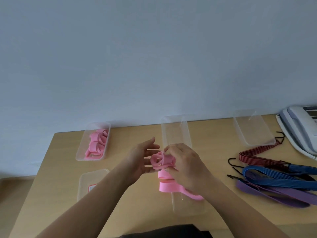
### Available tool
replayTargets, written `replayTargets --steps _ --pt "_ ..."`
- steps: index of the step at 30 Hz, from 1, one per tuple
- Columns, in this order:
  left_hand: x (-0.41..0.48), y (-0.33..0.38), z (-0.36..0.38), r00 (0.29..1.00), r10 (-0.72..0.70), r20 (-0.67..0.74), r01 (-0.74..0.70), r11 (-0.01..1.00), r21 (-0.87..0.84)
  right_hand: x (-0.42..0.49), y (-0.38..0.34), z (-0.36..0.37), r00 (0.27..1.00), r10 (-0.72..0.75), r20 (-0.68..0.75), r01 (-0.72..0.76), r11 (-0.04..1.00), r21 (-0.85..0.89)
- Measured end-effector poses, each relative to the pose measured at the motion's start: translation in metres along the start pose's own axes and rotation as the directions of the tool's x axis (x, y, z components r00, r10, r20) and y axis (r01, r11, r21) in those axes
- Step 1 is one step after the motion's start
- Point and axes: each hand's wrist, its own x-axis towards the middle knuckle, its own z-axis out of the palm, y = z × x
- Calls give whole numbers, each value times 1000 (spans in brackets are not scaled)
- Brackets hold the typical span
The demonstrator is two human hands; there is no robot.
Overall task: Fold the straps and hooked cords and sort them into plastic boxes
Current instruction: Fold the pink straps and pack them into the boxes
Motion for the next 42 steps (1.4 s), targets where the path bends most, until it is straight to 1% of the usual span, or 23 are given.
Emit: replayTargets --steps 2,3,9,12,15,17,21,23,25,29,32,34,36,37,39,42 --pt "13 0 1 993 73 -91 -56 982 178 13 19 2 1000 20 16 -19 999 -45" --pt "20 0 2 989 97 -114 -68 970 234 22 31 3 999 24 21 -22 996 -81" --pt "60 1 20 974 128 -188 -56 936 347 88 90 10 995 104 5 -97 943 -317" --pt "78 0 28 968 141 -209 -53 924 379 107 107 19 996 72 44 -51 927 -371" --pt "90 -2 30 968 119 -219 -27 924 381 116 118 28 998 -7 66 31 927 -373" --pt "95 -3 29 969 103 -223 -13 928 372 118 124 33 995 -35 97 69 924 -376" --pt "98 -3 30 969 99 -228 -12 934 356 119 134 38 992 -23 121 67 926 -372" --pt "98 -3 31 968 94 -233 -8 938 346 118 137 38 995 -13 102 46 941 -335" --pt "97 -4 31 967 92 -236 -7 941 337 117 138 37 996 29 89 0 952 -307" --pt "94 -7 28 964 104 -244 -20 946 324 120 137 26 993 82 89 -45 935 -353" --pt "88 -12 27 958 134 -254 -43 942 333 111 134 12 990 130 47 -108 939 -326" --pt "82 -18 26 952 169 -256 -64 926 373 92 129 4 988 157 -3 -152 947 -284" --pt "73 -27 26 938 231 -260 -91 884 458 64 125 0 980 177 -88 -194 948 -253" --pt "68 -32 26 925 272 -265 -101 848 520 47 123 0 972 205 -115 -228 942 -246" --pt "56 -44 24 896 370 -247 -122 738 664 11 121 2 951 288 -112 -307 922 -237" --pt "39 -63 25 860 493 -134 -180 537 824 -40 116 10 915 401 -43 -400 889 -222"
